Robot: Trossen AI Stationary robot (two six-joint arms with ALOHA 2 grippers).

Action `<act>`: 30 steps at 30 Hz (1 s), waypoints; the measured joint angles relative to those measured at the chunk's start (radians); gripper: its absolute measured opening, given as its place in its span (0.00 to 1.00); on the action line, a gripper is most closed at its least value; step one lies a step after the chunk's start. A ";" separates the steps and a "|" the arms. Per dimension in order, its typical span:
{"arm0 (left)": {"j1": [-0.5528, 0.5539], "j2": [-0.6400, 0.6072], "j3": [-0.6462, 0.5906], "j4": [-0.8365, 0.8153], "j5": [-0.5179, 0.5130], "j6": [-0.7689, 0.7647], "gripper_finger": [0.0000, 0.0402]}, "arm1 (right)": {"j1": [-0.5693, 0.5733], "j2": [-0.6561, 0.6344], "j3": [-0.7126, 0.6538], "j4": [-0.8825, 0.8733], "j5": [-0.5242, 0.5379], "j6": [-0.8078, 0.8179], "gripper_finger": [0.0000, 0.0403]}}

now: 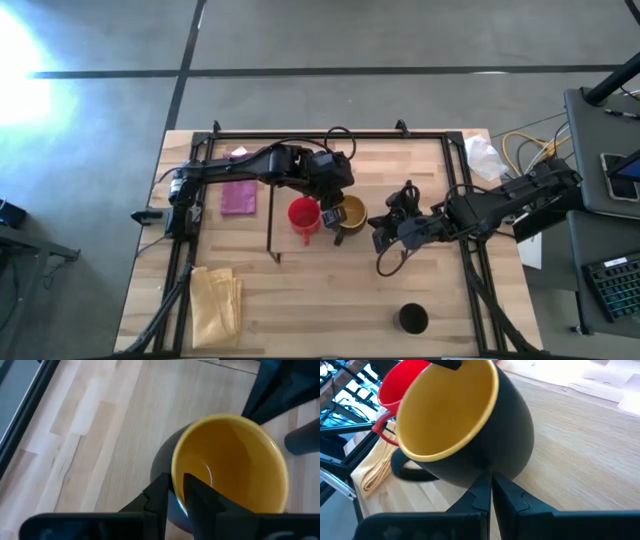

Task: Stack small to large cups/mugs on shelf
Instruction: Put the black mug on the shelf

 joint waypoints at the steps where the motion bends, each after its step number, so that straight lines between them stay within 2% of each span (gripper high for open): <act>1: 0.000 0.000 0.000 -0.003 0.000 0.004 0.11 | 0.000 0.000 -0.002 0.000 0.000 0.003 0.02; 19: 0.000 -0.001 -0.001 -0.042 0.001 0.038 0.11 | -0.002 0.001 -0.054 0.077 0.008 0.035 0.02; 30: 0.000 -0.002 0.000 -0.080 0.021 0.037 0.11 | -0.045 0.001 -0.055 0.097 0.004 -0.007 0.02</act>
